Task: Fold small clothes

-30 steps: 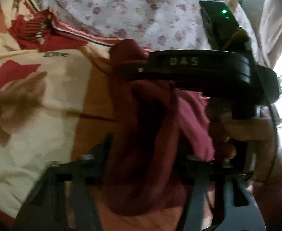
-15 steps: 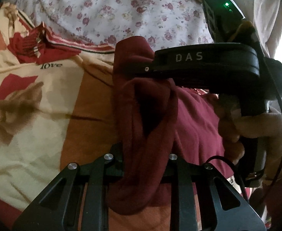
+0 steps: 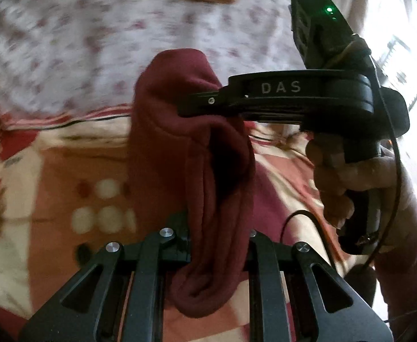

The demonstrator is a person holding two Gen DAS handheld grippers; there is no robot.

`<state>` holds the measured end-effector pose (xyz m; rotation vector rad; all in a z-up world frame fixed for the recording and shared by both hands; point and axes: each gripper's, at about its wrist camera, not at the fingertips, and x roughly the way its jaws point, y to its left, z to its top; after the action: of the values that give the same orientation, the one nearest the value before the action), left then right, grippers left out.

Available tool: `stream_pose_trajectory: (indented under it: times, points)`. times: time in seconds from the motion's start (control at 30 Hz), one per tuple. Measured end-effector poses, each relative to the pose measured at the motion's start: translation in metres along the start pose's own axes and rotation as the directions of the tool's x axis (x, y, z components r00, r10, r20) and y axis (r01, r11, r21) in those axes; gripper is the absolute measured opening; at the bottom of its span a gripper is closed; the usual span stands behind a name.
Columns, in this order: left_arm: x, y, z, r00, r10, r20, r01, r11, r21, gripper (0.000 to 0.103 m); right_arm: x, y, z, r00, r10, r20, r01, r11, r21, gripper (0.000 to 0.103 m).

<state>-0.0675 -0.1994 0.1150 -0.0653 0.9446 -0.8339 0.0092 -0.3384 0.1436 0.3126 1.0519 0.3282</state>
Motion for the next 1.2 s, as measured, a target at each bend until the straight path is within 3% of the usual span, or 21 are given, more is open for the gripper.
stream_pose_trajectory:
  times: [0.17,0.33,0.4,0.43,0.47,0.53,0.57,0.67,0.73,0.83,0.9,1.07,1.2]
  points:
    - [0.044,-0.056,0.004,0.998,-0.004,-0.068,0.01,0.996,0.091,0.014,-0.038,-0.066,-0.02,0.998,-0.057,0.021,0.055,0.995,0.078,0.026]
    - [0.114,-0.072,-0.013,0.98,0.026,-0.2,-0.014,0.998,0.058,0.015,-0.015,-0.134,-0.053,0.986,-0.158,-0.051,0.165,0.962,0.219,0.026]
    - [0.117,-0.072,-0.016,0.977,0.008,-0.214,0.002,0.999,0.048,0.023,-0.002,-0.155,-0.066,0.984,-0.159,-0.076,0.174,0.945,0.276,0.026]
    - [0.11,-0.073,-0.015,0.976,-0.016,-0.217,0.028,0.998,0.053,0.033,-0.002,-0.162,-0.072,0.986,-0.152,-0.066,0.165,0.938,0.304,0.031]
    - [0.099,-0.074,-0.014,0.972,-0.055,-0.229,0.07,0.996,0.059,0.044,-0.005,-0.164,-0.074,0.987,-0.151,-0.053,0.16,0.936,0.314,0.036]
    - [0.068,-0.072,-0.014,0.971,-0.116,-0.208,0.137,0.986,0.091,0.05,-0.024,-0.161,-0.076,0.982,-0.185,-0.032,0.186,0.93,0.316,0.041]
    - [0.052,-0.07,-0.014,0.978,-0.106,-0.177,0.13,0.984,0.125,0.05,-0.036,-0.157,-0.077,0.978,-0.206,-0.026,0.204,0.931,0.303,0.041]
    - [0.025,-0.057,-0.013,0.996,0.012,-0.088,0.007,0.977,0.215,0.053,-0.071,-0.125,-0.079,0.977,-0.21,0.038,0.199,0.959,0.201,0.041]
    - [0.028,-0.04,-0.011,0.992,0.107,-0.062,-0.092,0.975,0.203,0.053,-0.081,-0.102,-0.082,0.982,-0.171,0.078,0.159,0.978,0.133,0.041]
    - [0.051,-0.019,-0.021,0.979,0.175,-0.105,-0.161,0.979,0.128,0.053,-0.066,-0.069,-0.092,0.991,-0.123,0.045,0.122,0.992,0.022,0.041]
    - [0.071,-0.009,-0.036,0.964,0.199,-0.175,-0.183,0.978,0.102,0.053,-0.054,-0.065,-0.108,0.985,-0.172,-0.006,0.172,0.985,-0.01,0.041]
    - [0.079,0.002,-0.051,0.969,0.187,-0.159,-0.173,0.98,0.098,0.055,-0.054,-0.086,-0.163,0.962,-0.268,-0.051,0.27,0.962,0.044,0.041]
    - [0.067,-0.003,-0.045,0.973,0.177,-0.146,-0.165,0.982,0.092,0.055,-0.089,-0.103,-0.177,0.985,-0.174,0.02,0.166,0.965,0.205,0.041]
